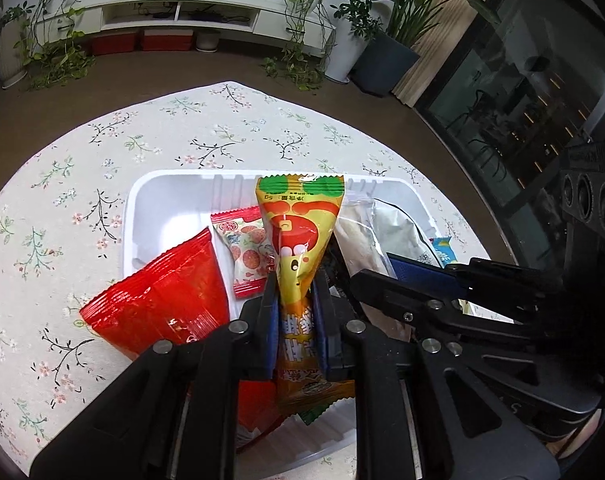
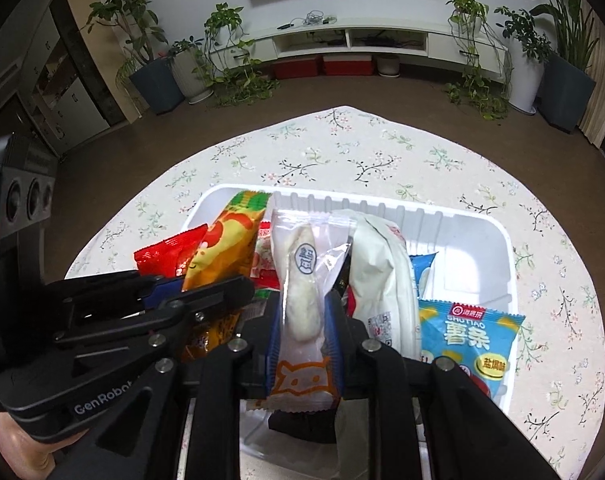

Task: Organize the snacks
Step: 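Lower both held snacks into the white tray and open both tools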

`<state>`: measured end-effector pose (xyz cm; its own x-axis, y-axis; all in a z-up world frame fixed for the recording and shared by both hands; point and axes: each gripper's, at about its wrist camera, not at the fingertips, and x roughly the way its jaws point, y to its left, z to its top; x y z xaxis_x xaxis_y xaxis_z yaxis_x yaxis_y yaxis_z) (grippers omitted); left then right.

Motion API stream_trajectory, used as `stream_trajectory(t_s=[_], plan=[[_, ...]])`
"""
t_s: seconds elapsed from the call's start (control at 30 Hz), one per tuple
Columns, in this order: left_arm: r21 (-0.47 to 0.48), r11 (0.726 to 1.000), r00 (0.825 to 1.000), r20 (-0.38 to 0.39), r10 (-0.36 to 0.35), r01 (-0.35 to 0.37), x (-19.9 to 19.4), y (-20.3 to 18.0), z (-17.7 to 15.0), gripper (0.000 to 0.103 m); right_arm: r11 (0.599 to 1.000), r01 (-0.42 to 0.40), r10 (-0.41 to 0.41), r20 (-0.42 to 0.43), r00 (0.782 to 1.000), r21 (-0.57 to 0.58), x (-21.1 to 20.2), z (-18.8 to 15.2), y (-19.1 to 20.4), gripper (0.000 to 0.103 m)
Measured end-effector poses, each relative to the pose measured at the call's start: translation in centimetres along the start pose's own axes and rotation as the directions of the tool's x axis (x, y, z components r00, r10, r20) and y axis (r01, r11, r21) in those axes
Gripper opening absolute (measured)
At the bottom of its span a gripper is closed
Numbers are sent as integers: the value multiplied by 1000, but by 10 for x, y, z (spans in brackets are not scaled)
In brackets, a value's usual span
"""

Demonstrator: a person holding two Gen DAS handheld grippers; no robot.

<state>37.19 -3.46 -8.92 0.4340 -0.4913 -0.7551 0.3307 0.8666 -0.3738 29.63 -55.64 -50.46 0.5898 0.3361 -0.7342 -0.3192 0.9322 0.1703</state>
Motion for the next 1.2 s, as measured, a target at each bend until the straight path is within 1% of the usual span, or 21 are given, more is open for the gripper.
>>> stream_trajectory(t_s=[0.1,0.13,0.23,0.4,0.6,0.7,0.73,0.77,0.83,0.87,0.9,1.03,1.1,1.13,1.17,1.2], plan=[[-20,1000,1000,1,-2,2,2,4,0,15,1000,1,-1,1,1000,2,1,1,2,25],[-21,1000,1000,1,-2,2,0,4,-1,16,1000,1,-1,1,1000,0,0,1,3,27],[-33,999,1000,4,-5,5,-5,5,-2,16,1000,0,0,-1,1000,3,1,-1,3,27],[-37,999,1000,6,-5,5,-5,5,-4,17,1000,6,-6,4,1000,13,0,-1,1,32],[-36,999,1000,10,10,-10,-6,3,-4,24,1000,14,-14,26,1000,21,-8,-3,-2,37],[-28,999,1000,12,18,-17,-7,1,-6,30,1000,18,-19,45,999,25,-15,-4,-2,41],[-27,999,1000,14,18,-17,-7,1,-6,34,999,18,-20,56,998,30,-19,-4,-3,41],[-28,999,1000,16,18,-17,-8,1,-6,41,999,19,-21,60,998,32,-22,-4,-3,42],[-29,999,1000,25,17,-17,-11,0,-6,49,999,18,-21,75,997,37,-30,-4,-4,43],[-28,1000,999,31,16,-15,-13,-2,-6,52,999,18,-21,82,996,39,-33,-4,-5,45],[-25,1000,999,34,18,-17,-15,-3,-6,54,999,17,-21,91,996,39,-37,-4,-5,47],[-14,1000,998,51,19,-19,-27,-8,-12,70,999,13,-19,125,992,51,-55,-6,-6,60],[-2,1000,998,60,23,-22,-35,-12,-17,82,997,-9,-3,153,988,79,-67,-10,-9,76],[7,1000,998,63,25,-25,-39,-15,-20,96,995,-23,8,165,986,94,-73,-13,-10,81],[16,1000,997,66,26,-27,-43,-18,-21,103,994,-34,16,175,984,104,-78,-14,-11,90],[28,999,997,72,27,-29,-49,-21,-24,103,991,-58,34,193,981,121,-86,-19,-13,94]])
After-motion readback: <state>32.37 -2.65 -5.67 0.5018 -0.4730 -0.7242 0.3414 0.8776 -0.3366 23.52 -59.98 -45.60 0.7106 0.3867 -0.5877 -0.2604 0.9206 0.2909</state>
